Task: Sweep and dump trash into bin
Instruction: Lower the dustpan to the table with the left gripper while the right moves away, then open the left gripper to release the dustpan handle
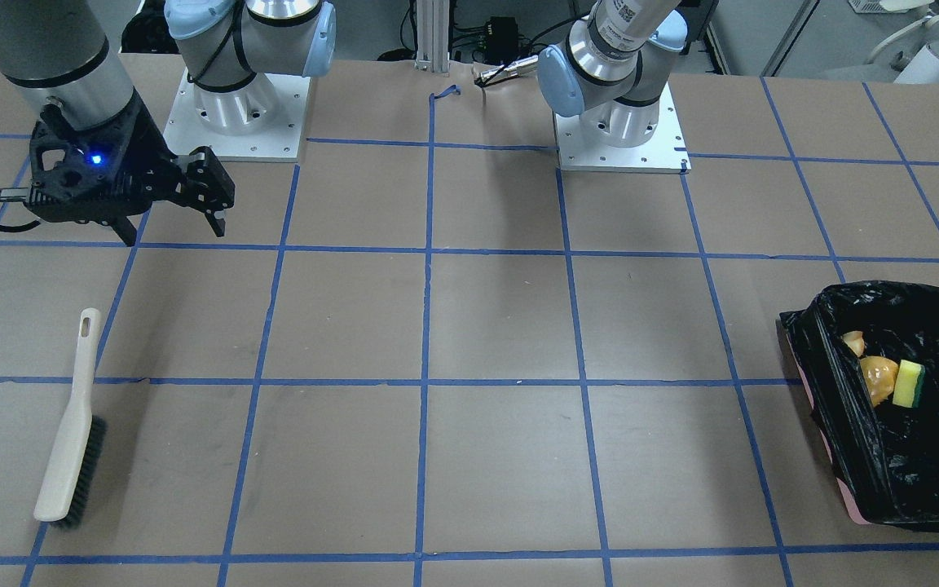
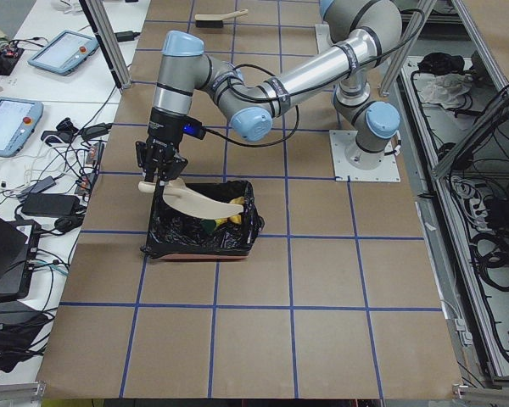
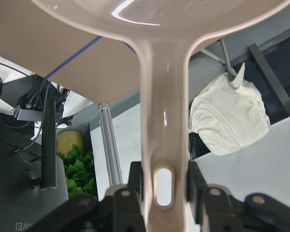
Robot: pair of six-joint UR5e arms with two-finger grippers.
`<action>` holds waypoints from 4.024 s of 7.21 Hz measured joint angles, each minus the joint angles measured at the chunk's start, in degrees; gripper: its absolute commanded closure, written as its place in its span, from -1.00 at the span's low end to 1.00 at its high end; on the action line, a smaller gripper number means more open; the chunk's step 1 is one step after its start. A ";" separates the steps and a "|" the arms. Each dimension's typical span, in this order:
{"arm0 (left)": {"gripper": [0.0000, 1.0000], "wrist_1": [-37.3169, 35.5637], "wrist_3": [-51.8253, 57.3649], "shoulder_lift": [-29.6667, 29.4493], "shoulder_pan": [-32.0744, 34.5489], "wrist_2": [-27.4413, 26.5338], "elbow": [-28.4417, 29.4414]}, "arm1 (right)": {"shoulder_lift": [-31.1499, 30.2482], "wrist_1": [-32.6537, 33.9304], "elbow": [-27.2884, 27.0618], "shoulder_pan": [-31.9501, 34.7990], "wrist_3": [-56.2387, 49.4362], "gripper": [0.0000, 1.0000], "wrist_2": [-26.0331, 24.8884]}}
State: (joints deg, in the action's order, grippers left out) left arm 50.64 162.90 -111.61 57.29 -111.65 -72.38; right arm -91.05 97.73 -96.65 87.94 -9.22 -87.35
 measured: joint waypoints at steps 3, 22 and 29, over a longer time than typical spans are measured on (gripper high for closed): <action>1.00 16.69 -14.76 1.06 0.98 15.18 2.65 | 0.66 -3.30 -0.05 1.79 -0.54 -1.00 -3.38; 0.72 11.01 -57.75 -9.30 20.55 17.82 -12.92 | -3.09 -5.96 0.23 1.72 0.34 -1.00 -3.12; -0.80 10.99 -59.47 -6.67 21.62 18.94 -11.99 | -3.03 -5.86 0.23 1.74 -0.28 -1.00 -3.15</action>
State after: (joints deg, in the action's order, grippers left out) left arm 61.63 103.44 -118.28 78.90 -92.71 -84.37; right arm -94.08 91.88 -96.41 89.68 -9.50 -90.50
